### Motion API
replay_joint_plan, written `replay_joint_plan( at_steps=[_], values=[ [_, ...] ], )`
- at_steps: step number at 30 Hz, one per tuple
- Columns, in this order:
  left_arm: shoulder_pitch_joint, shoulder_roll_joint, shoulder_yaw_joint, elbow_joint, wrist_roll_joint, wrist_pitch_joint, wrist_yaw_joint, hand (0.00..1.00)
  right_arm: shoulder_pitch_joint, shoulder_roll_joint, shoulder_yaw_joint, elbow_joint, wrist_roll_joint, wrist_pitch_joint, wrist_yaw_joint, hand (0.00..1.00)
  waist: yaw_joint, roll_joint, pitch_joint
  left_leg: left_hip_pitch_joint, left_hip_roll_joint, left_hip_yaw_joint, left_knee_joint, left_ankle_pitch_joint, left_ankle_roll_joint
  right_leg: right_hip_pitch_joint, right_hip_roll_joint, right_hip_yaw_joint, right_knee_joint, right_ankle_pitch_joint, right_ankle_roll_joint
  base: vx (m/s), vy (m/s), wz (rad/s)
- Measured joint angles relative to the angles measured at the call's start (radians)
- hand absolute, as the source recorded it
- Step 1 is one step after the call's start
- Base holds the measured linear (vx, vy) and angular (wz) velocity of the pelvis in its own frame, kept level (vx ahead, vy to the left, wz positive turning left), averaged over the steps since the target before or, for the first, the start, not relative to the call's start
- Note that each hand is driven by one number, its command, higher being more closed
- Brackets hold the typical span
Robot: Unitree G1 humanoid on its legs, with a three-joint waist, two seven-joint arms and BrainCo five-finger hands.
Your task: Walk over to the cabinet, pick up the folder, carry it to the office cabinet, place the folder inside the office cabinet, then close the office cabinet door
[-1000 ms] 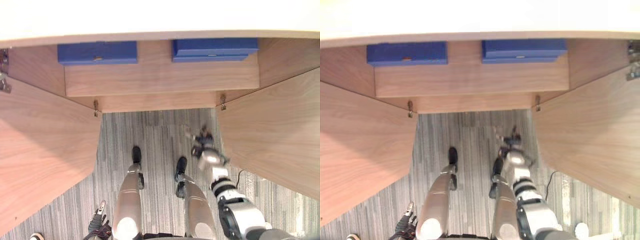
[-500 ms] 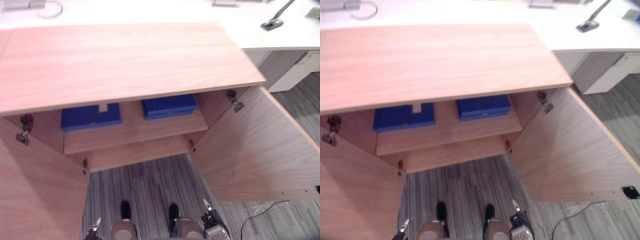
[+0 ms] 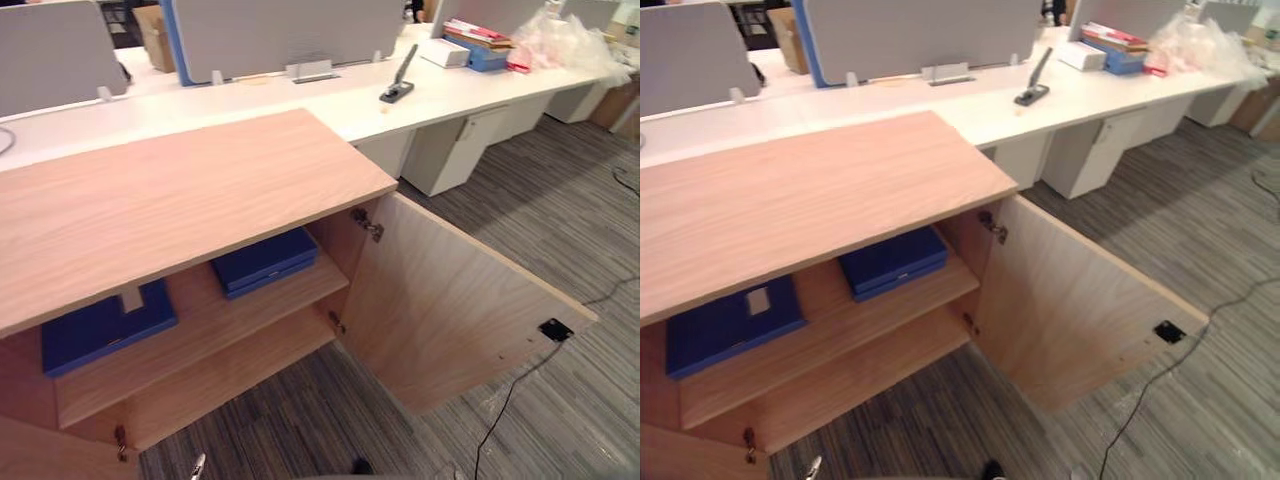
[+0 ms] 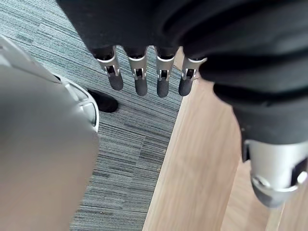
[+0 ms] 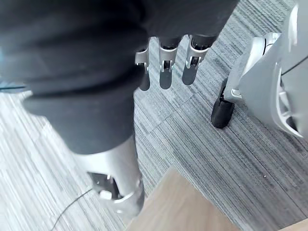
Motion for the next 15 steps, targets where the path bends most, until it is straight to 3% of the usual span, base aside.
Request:
replay_joint_plan(
  at_steps=[7,10,11,12,13,14,15],
  values=[
    [0.002,-0.009,-0.011,-0.004,-0.016,0.010,0.000,0.00,-0.022,-0.006,-0.001,0.021,0.003,0.000,-0.008,0.00,-0.006,0.025,0.011,0.043,0.020,0.005,0.103,-0.082,0.004,0.046,0.007,0.068,-0.001,0.000,0.000,0.01,0.006,-0.25],
    [0.004,-0.008,-0.021,-0.012,-0.034,0.009,0.000,0.00,-0.031,-0.018,0.003,0.020,0.003,-0.001,-0.015,0.00,-0.005,0.025,0.015,0.019,0.046,-0.006,0.223,-0.162,-0.002,0.025,0.014,0.119,0.014,-0.005,-0.003,-0.10,0.030,-0.41],
    [0.004,-0.010,-0.022,-0.012,-0.042,0.010,0.000,0.00,-0.044,-0.025,0.004,0.020,0.003,-0.002,-0.017,0.00,0.002,0.031,0.016,0.001,0.046,-0.057,0.264,-0.187,0.011,0.007,0.019,0.146,0.019,-0.005,-0.002,-0.16,0.059,-1.33],
    [0.003,-0.025,-0.026,-0.012,-0.059,0.009,0.003,0.00,-0.075,-0.044,0.015,0.021,0.002,-0.004,-0.018,0.00,0.013,0.050,0.021,-0.044,0.031,-0.223,0.327,-0.255,0.030,-0.044,0.044,0.232,0.030,-0.003,-0.004,-0.21,0.095,-1.52],
    [0.001,-0.034,-0.027,-0.012,-0.069,0.009,0.007,0.00,-0.094,-0.055,0.017,0.020,0.002,-0.009,-0.018,0.00,0.014,0.063,0.025,-0.061,0.004,-0.319,0.336,-0.297,0.025,-0.063,0.057,0.271,0.025,0.001,-0.006,-0.20,0.117,-1.55],
    [0.000,-0.038,-0.027,-0.012,-0.078,0.008,0.011,0.00,-0.100,-0.057,0.016,0.019,0.002,-0.014,-0.019,0.00,0.019,0.065,0.025,-0.068,-0.016,-0.355,0.337,-0.323,0.028,-0.076,0.060,0.291,0.015,0.005,-0.008,-0.16,0.165,-1.09],
    [0.000,-0.045,-0.029,-0.012,-0.092,0.006,0.017,0.00,-0.096,-0.058,0.017,0.019,0.002,-0.019,-0.022,0.00,0.024,0.070,0.024,-0.072,-0.073,-0.437,0.332,-0.351,0.043,-0.076,0.056,0.318,-0.018,0.020,-0.022,-0.07,0.151,-0.85]
  ],
)
